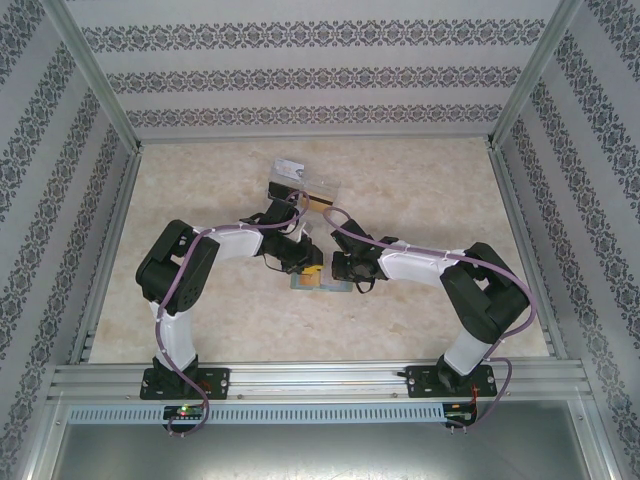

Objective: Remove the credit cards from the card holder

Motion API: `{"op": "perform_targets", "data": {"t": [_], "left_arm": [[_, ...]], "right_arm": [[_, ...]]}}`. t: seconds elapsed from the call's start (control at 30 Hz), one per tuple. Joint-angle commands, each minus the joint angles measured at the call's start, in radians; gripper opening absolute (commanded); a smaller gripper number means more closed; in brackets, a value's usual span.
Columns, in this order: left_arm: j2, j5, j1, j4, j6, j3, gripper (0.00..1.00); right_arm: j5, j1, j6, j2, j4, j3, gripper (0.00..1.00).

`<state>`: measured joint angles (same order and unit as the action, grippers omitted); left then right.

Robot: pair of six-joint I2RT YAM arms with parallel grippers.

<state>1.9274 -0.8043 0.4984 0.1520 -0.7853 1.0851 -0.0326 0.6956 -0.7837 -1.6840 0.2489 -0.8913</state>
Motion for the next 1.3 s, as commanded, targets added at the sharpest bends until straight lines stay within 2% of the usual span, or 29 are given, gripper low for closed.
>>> {"op": "perform_targets", "data": {"t": [0.0,0.2,0.5,0.63,0.77,0.93,1.1,1.27], "left_arm": [[0.0,-0.005,0.01,-0.012,0.035,0.005,0.13],[-0.025,0.034,0.003,0.051,0.087,0.008,0.0],[-0.123,0.048,-0.05,0.132,0.123,-0.014,0.0],[-0.167,0.131,-0.058,0.254,0.174,0.027,0.0],[-0.251,0.244,-0.064,0.323,0.196,0.047,0.0],[-0.337,0.262,-0.067,0.329,0.198,0.082,0.0],[-0.385,0.164,-0.106,0.261,0.144,0.098,0.0],[-0.384,0.025,-0.159,0.111,0.03,0.1,0.0]], "right_arm": [[0.003,-0.01,-0.013,-0.028,0.029,0.011,0.2],[0.014,-0.01,-0.019,-0.013,0.03,0.02,0.2],[0.008,-0.019,-0.014,0.055,-0.009,0.055,0.2],[-0.009,-0.026,0.001,0.121,-0.061,0.079,0.22],[-0.035,-0.036,0.005,0.203,-0.113,0.108,0.31],[-0.092,-0.052,-0.031,0.266,-0.204,0.139,0.49],[-0.201,-0.094,-0.082,0.304,-0.315,0.156,0.65],[-0.341,-0.151,-0.207,0.323,-0.49,0.185,0.73]]}}
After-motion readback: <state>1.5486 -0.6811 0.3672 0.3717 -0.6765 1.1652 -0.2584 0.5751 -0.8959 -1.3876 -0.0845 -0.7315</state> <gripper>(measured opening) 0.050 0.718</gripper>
